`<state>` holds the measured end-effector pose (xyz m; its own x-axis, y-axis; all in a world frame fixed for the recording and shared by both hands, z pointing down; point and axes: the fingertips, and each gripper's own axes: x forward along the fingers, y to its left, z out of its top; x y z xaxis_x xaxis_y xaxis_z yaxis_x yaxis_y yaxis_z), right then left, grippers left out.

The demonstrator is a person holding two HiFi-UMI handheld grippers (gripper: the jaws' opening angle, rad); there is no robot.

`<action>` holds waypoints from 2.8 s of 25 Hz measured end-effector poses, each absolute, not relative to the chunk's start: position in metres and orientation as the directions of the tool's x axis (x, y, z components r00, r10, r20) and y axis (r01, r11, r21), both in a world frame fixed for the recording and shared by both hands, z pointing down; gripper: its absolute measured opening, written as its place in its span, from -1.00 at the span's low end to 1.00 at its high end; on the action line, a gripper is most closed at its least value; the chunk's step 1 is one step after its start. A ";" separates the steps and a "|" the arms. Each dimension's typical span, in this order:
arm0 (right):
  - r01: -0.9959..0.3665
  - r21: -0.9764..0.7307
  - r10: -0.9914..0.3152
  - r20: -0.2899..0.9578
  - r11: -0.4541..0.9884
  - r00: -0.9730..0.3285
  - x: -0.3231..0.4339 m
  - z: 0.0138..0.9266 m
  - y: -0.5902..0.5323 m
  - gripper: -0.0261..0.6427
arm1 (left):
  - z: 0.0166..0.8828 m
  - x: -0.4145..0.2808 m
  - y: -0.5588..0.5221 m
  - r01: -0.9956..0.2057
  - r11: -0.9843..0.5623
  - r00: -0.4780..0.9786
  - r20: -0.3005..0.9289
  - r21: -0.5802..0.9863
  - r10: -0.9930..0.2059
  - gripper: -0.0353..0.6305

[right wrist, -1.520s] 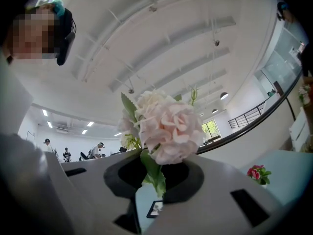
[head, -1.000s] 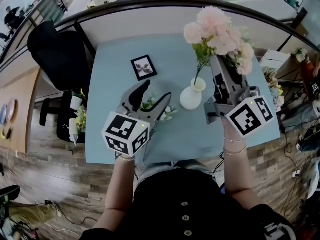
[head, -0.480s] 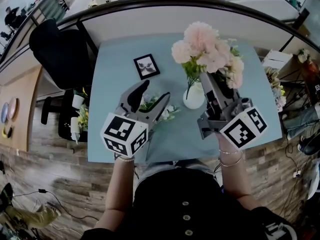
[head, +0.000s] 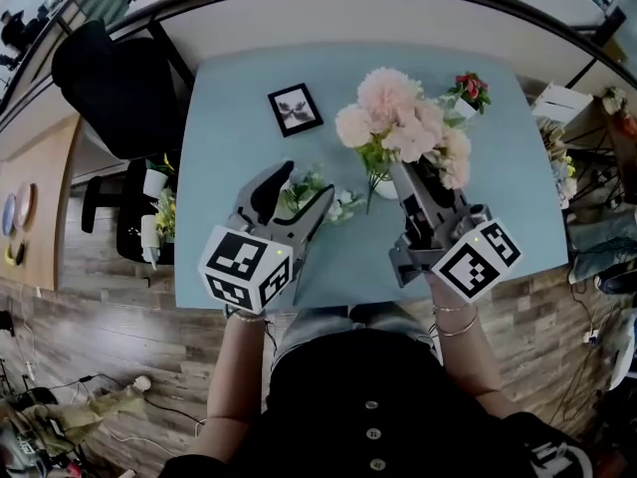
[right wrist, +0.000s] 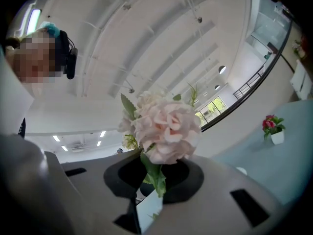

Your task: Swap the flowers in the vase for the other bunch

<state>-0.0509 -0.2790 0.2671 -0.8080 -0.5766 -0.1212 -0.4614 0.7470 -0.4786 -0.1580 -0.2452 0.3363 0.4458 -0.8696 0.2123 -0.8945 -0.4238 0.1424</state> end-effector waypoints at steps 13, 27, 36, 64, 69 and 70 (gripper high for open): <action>-0.494 -0.551 -0.579 0.025 0.672 -0.815 -0.053 0.348 -0.242 -0.70 | 0.426 -0.154 -0.207 -0.890 -0.397 0.455 0.374 0.226 -0.808 -0.05; -0.533 -0.581 -0.597 0.098 0.615 -0.796 -0.052 0.392 -0.220 -0.70 | 0.500 -0.164 -0.189 -0.897 -0.328 0.439 0.510 0.297 -0.739 -0.05; -0.535 -0.587 -0.588 0.119 0.608 -0.800 -0.050 0.399 -0.219 -0.70 | 0.531 -0.171 -0.194 -0.905 -0.258 0.415 0.564 0.339 -0.714 -0.05; -0.559 -0.590 -0.599 0.153 0.583 -0.786 -0.048 0.407 -0.220 -0.70 | 0.593 -0.170 -0.225 -0.892 -0.274 0.451 0.673 0.358 -0.586 -0.22; -0.570 -0.594 -0.613 0.156 0.568 -0.774 -0.035 0.408 -0.217 -0.70 | 0.588 -0.163 -0.224 -0.894 -0.284 0.447 0.670 0.346 -0.592 -0.36; -0.571 -0.594 -0.617 0.154 0.566 -0.772 -0.031 0.408 -0.216 -0.70 | 0.586 -0.160 -0.224 -0.895 -0.286 0.446 0.668 0.342 -0.596 -0.41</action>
